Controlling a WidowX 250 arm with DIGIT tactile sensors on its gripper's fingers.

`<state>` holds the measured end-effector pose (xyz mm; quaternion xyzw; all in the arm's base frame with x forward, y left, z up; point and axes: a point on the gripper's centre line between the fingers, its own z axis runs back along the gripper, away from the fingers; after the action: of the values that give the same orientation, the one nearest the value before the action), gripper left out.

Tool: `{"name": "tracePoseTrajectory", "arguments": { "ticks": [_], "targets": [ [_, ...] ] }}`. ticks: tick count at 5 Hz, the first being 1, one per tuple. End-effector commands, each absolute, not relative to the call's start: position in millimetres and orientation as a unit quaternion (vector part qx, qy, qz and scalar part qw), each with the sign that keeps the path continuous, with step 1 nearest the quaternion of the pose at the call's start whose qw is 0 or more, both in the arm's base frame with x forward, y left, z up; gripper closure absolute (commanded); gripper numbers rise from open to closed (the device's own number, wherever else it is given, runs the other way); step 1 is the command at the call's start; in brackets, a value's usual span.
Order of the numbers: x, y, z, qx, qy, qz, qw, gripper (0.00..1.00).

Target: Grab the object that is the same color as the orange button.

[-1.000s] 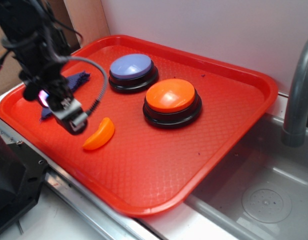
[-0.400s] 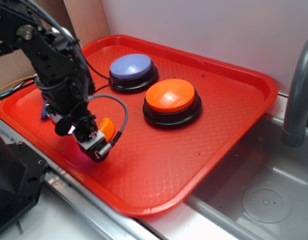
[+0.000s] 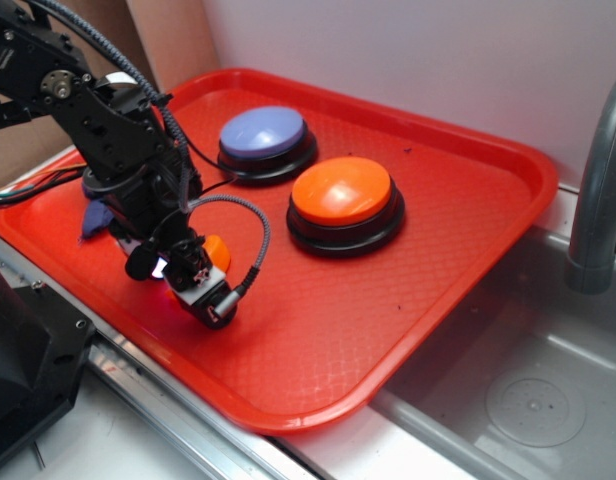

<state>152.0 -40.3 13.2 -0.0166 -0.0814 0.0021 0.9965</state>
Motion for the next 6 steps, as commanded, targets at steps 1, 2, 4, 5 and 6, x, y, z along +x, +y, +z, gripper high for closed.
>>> {"name": "tracePoseTrajectory", "arguments": {
  "ticks": [1, 2, 4, 5, 6],
  "targets": [
    [153, -35, 3, -0.02, -0.079, 0.004, 0.997, 0.0],
    [153, -38, 3, -0.018, -0.072, 0.001, 0.997, 1.0],
    [150, -43, 7, -0.024, -0.069, 0.001, 0.997, 1.0],
    [151, -45, 5, -0.022, -0.06, 0.002, 0.998, 1.0],
    [152, -44, 14, -0.013, -0.061, 0.012, 0.998, 1.0]
  ]
}}
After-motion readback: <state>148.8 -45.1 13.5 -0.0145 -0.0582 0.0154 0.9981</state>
